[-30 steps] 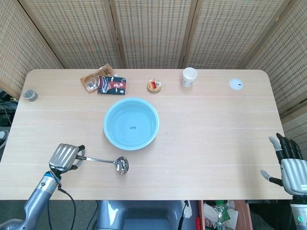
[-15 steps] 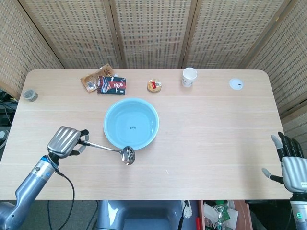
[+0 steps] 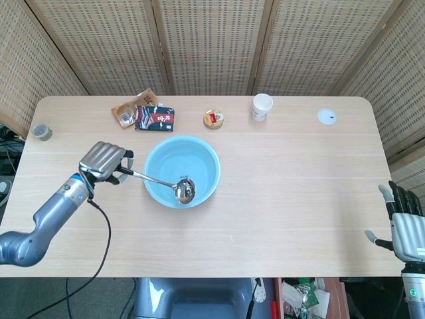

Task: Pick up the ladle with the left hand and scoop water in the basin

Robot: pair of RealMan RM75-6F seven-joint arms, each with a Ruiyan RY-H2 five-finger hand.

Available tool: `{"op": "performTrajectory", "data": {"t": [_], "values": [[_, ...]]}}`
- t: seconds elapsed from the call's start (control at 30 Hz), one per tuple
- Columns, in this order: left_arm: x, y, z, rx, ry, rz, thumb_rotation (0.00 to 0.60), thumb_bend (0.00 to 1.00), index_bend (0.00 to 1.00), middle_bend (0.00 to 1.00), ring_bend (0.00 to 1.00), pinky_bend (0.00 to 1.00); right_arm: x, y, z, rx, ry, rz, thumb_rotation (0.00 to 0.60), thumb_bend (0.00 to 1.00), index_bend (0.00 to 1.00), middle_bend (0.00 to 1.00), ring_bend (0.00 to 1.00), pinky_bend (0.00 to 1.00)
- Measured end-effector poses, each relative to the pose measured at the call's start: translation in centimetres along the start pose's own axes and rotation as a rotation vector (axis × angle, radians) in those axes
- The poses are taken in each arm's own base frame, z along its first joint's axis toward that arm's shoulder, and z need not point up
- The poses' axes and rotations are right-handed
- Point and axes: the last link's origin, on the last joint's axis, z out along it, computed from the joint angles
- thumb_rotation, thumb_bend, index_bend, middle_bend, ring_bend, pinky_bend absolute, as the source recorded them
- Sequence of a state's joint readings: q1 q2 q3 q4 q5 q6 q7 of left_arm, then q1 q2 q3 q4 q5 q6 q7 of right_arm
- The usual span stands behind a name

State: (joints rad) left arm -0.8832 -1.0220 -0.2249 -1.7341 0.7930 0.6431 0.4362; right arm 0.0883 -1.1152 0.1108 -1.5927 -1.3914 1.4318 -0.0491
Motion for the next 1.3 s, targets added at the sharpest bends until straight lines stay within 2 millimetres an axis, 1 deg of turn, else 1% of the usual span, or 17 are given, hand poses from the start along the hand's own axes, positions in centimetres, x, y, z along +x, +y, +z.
{"op": "performTrajectory", "data": {"t": [0.13, 0.23, 0.3, 0.43, 0.63, 0.83, 0.93, 1.3], "values": [[1.4, -0.5, 2.9, 0.034, -0.021, 0.032, 0.6, 0.59, 0.9, 1.0, 1.0, 1.0, 0.0, 0.3, 0.4, -0.014, -0.011, 0.01, 0.6, 0.0, 0.0, 0.0, 0.0, 0.0], [1.9, -0.2, 4.9, 0.054, -0.038, 0.041, 0.6, 0.59, 0.9, 1.0, 1.0, 1.0, 0.0, 0.5, 0.6, -0.021, -0.01, 0.009, 0.6, 0.0, 0.0, 0.0, 0.0, 0.0], [1.8, 0.2, 5.9, 0.059, -0.055, 0.051, 0.6, 0.59, 0.9, 1.0, 1.0, 1.0, 0.0, 0.6, 0.6, -0.025, -0.009, 0.01, 0.6, 0.0, 0.0, 0.0, 0.0, 0.0], [0.9, 1.0, 7.8, 0.067, -0.102, 0.108, 0.6, 0.59, 0.9, 1.0, 1.0, 1.0, -0.1, 0.9, 0.8, -0.04, -0.01, 0.007, 0.6, 0.0, 0.0, 0.0, 0.0, 0.0], [-0.3, 2.0, 9.3, 0.085, -0.164, 0.175, 0.6, 0.6, 0.9, 1.0, 1.0, 1.0, -0.2, 1.2, 1.2, -0.056, -0.018, 0.006, 0.6, 0.0, 0.0, 0.0, 0.0, 0.0], [-1.0, 3.0, 10.4, 0.104, -0.199, 0.237, 0.6, 0.61, 0.9, 1.0, 1.0, 1.0, -0.1, 1.4, 1.3, -0.063, -0.013, 0.011, 0.6, 0.0, 0.0, 0.0, 0.0, 0.0], [-1.3, 3.4, 10.8, 0.116, -0.214, 0.269, 0.6, 0.63, 0.9, 1.0, 1.0, 1.0, -0.1, 1.5, 1.3, -0.061, -0.01, 0.019, 0.6, 0.0, 0.0, 0.0, 0.0, 0.0], [-1.7, 4.9, 12.0, 0.161, -0.247, 0.347, 0.6, 0.7, 0.93, 1.0, 1.0, 1.0, 0.2, 1.9, 1.5, -0.063, -0.001, 0.034, 0.6, 0.0, 0.0, 0.0, 0.0, 0.0]]}}
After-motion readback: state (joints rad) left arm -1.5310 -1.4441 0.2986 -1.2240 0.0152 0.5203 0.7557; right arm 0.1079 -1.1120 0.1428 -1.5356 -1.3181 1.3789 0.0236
